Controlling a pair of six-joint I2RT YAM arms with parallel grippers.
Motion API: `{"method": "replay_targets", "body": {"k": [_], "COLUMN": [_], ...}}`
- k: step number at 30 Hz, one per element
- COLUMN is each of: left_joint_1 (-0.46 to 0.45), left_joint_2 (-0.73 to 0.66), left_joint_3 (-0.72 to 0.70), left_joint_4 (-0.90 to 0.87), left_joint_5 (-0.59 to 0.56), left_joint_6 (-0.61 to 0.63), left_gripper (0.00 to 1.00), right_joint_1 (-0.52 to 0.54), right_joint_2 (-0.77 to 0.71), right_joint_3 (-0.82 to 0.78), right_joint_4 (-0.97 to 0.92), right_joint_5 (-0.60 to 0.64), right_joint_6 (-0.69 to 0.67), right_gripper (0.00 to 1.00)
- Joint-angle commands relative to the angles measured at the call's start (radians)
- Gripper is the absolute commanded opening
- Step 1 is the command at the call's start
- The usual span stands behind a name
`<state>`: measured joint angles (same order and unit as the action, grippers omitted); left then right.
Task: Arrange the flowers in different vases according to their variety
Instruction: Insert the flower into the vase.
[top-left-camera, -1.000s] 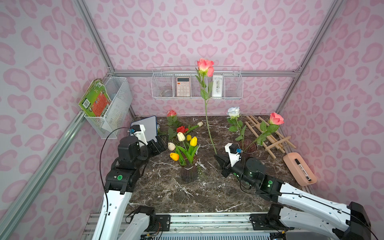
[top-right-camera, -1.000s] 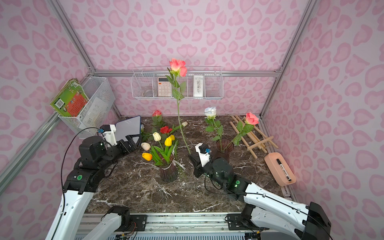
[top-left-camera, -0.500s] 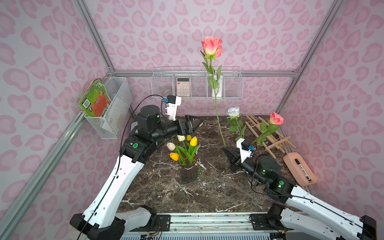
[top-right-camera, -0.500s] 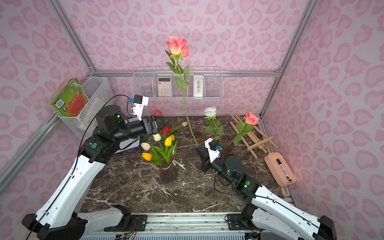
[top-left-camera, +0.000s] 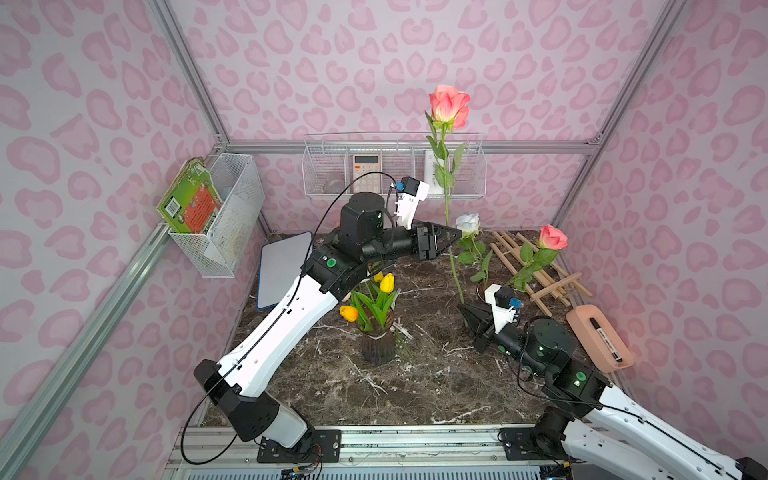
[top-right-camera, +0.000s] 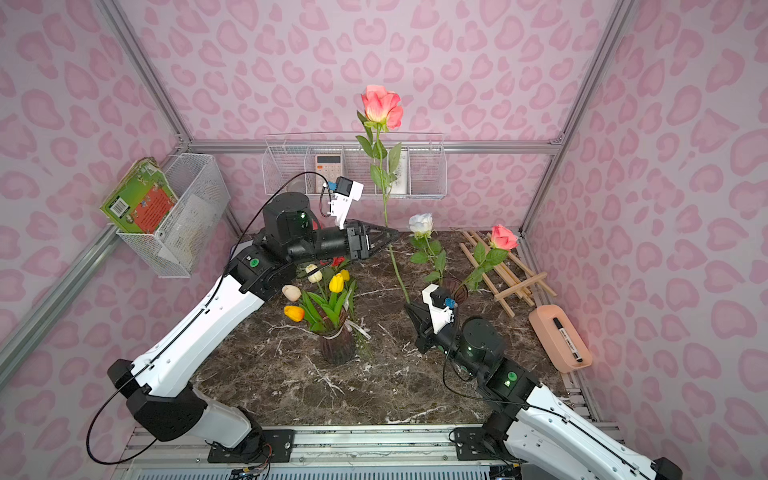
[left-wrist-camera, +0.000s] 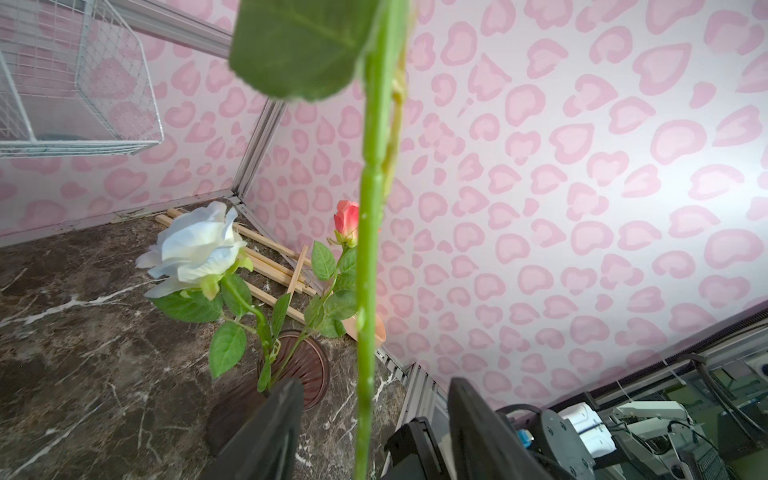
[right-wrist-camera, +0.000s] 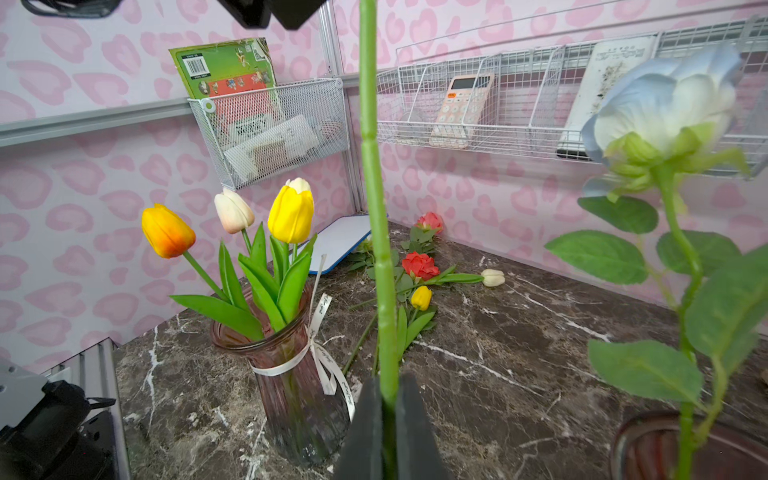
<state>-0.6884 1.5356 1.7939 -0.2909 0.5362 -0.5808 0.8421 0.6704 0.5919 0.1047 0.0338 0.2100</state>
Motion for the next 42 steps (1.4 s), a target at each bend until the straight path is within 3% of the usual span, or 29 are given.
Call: {"method": "replay_targets", "body": {"k": [1,5,9,13,14,16,17,20,27,30,34,42], "left_joint_1": [-0.008,-0.010,-0.010,-0.012,-0.015,-0.023,-0.029,-0.048,-0.096,-0.111,-0.123,-0.161], "left_joint_2": [0.024,0.061,0.107,0.151,0.159,0.173,0.180,0.201,0.281,0.340,0.411,0.483], "left_joint_3": [0.025,0.062,0.115,0.158,0.165,0.188,0.202,0.236,0.335,0.398,0.455,0.421], "left_joint_4": [0.035,0.033,0.021,0.034,0.040,0.034,0.027,0.019,0.057,0.055,0.076,0.109], "left_joint_5": [0.006,0.008,0.007,0.010,0.004,-0.025,-0.047,-0.110,-0.235,-0.281,-0.318,-0.329], "left_joint_6": [0.012,0.015,0.024,0.022,0.026,0.051,0.067,0.117,0.229,0.282,0.332,0.378], "left_gripper": [0.54,0.22,0.00,0.00,0.00,0.00,0.00,0.00,0.00,0.00,0.00,0.00], "right_joint_1": [-0.011,-0.028,-0.040,-0.043,-0.043,-0.043,-0.043,-0.043,-0.043,-0.043,-0.043,-0.043], "right_joint_2": [-0.018,-0.050,-0.073,-0.102,-0.111,-0.136,-0.156,-0.236,-0.464,-0.509,-0.464,-0.377], "right_joint_3": [-0.009,-0.029,-0.043,-0.054,-0.059,-0.067,-0.070,-0.070,-0.020,0.010,0.047,0.057], "right_joint_4": [-0.015,-0.021,-0.037,-0.041,-0.047,-0.067,-0.092,-0.175,-0.437,-0.499,-0.532,-0.487], "right_joint_5": [-0.006,-0.010,-0.012,0.003,0.020,0.084,0.138,0.278,0.602,0.640,0.619,0.528], "right_joint_6": [0.018,0.030,0.037,0.050,0.057,0.081,0.107,0.187,0.387,0.419,0.415,0.389], "right_gripper": [0.00,0.00,0.00,0.00,0.08,0.43,0.57,0.74,0.98,0.99,0.99,0.99]}}
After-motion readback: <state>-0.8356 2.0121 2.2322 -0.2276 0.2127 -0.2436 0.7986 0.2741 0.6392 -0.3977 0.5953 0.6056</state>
